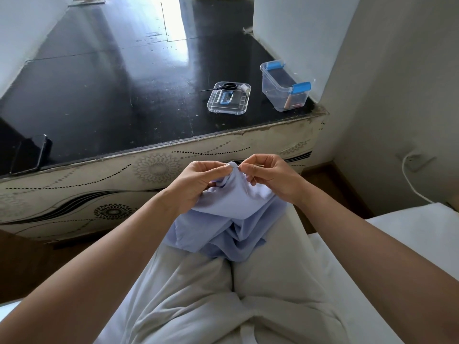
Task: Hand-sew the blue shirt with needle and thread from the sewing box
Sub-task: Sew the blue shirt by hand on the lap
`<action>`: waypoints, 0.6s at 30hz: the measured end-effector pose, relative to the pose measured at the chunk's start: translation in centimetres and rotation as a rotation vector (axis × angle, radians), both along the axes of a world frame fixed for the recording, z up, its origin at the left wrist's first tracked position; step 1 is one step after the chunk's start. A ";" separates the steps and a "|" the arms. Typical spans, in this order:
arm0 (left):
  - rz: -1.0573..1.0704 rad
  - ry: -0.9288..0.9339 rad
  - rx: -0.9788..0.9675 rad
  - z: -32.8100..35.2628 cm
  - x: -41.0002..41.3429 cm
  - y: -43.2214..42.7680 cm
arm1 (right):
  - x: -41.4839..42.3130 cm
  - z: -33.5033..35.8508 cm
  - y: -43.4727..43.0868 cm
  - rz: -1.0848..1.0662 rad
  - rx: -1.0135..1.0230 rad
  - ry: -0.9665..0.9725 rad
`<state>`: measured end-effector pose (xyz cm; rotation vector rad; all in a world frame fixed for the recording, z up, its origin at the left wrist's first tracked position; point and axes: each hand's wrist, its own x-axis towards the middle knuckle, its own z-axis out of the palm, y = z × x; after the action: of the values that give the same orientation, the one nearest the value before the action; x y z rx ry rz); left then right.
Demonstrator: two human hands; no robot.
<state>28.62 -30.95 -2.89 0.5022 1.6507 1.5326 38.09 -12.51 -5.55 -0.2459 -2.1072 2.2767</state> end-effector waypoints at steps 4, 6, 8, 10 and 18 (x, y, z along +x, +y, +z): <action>0.023 0.017 -0.035 -0.2 0.3 0.2 | 0.1 0.2 -0.2 -0.033 0.077 0.033; 0.023 0.009 -0.044 -0.1 0.7 0.3 | 0.0 0.7 -0.5 -0.023 0.083 0.062; 0.072 -0.007 -0.055 0.0 0.7 0.4 | -0.1 0.9 -0.3 -0.065 0.090 0.082; 0.124 -0.014 -0.073 -0.1 0.5 0.5 | 0.0 0.9 -0.1 -0.090 0.123 0.116; 0.154 -0.011 -0.173 0.2 0.8 1.1 | -0.7 0.8 -0.9 -0.115 0.408 0.229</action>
<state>29.39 -29.81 -2.73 0.2788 1.8293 1.4804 37.35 -13.42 -4.77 -0.0842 -2.2974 1.6719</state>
